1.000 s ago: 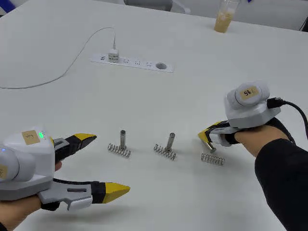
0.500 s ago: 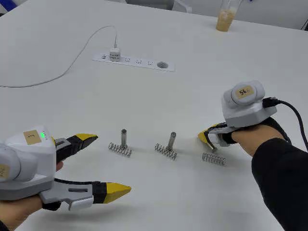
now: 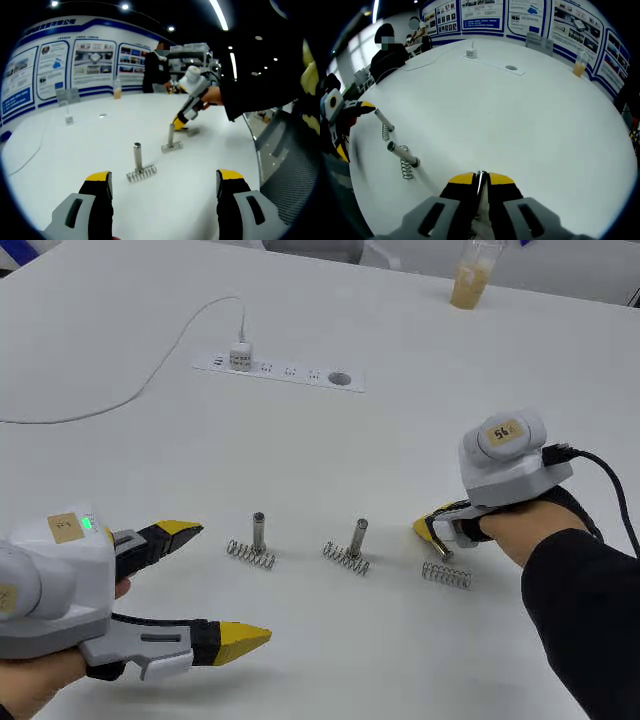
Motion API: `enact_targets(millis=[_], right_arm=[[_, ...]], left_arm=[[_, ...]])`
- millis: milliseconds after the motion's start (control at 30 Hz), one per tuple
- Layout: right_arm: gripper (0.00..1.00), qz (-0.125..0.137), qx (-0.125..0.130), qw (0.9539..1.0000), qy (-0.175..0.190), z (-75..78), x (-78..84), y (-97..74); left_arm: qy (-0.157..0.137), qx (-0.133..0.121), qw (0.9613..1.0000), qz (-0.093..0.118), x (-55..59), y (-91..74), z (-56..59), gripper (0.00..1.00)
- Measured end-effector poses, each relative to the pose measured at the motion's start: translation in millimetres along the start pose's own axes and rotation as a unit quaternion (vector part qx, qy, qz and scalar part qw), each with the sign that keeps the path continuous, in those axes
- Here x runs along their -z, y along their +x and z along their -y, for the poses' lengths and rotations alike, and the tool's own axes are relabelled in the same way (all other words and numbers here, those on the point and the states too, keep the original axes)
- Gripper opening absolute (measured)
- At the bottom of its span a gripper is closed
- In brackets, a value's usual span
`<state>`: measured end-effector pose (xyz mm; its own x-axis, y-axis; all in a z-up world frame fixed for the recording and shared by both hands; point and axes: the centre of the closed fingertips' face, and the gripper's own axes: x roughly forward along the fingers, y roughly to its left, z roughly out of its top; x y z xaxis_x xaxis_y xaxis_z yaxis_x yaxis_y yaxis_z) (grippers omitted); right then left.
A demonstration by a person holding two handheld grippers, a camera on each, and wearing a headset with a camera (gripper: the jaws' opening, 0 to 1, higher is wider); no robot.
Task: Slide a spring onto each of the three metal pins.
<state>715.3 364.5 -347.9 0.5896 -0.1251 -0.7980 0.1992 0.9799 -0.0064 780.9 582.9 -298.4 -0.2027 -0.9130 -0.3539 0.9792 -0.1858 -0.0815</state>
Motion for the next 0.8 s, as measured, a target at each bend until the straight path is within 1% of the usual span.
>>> enact_targets(millis=[100,500,700,800], right_arm=[[0.11,-0.002,-0.001,1.0000,0.005,1.2,0.3,1.2],[0.10,-0.013,0.004,0.9999,0.002,1.4,0.9,2.3],[0.09,-0.015,0.012,0.9998,-0.003,1.5,1.3,2.3],[0.09,-0.011,0.012,0.9999,0.002,1.8,1.5,2.0]], left_arm=[[-0.001,0.000,1.0000,0.001,0.0,-0.2,-0.7,0.87],[-0.003,-0.001,1.0000,0.003,-0.8,0.0,-0.7,0.86],[-0.004,0.000,1.0000,0.002,0.5,0.6,0.4,0.86],[-0.003,0.001,1.0000,0.002,0.3,1.3,1.3,0.86]])
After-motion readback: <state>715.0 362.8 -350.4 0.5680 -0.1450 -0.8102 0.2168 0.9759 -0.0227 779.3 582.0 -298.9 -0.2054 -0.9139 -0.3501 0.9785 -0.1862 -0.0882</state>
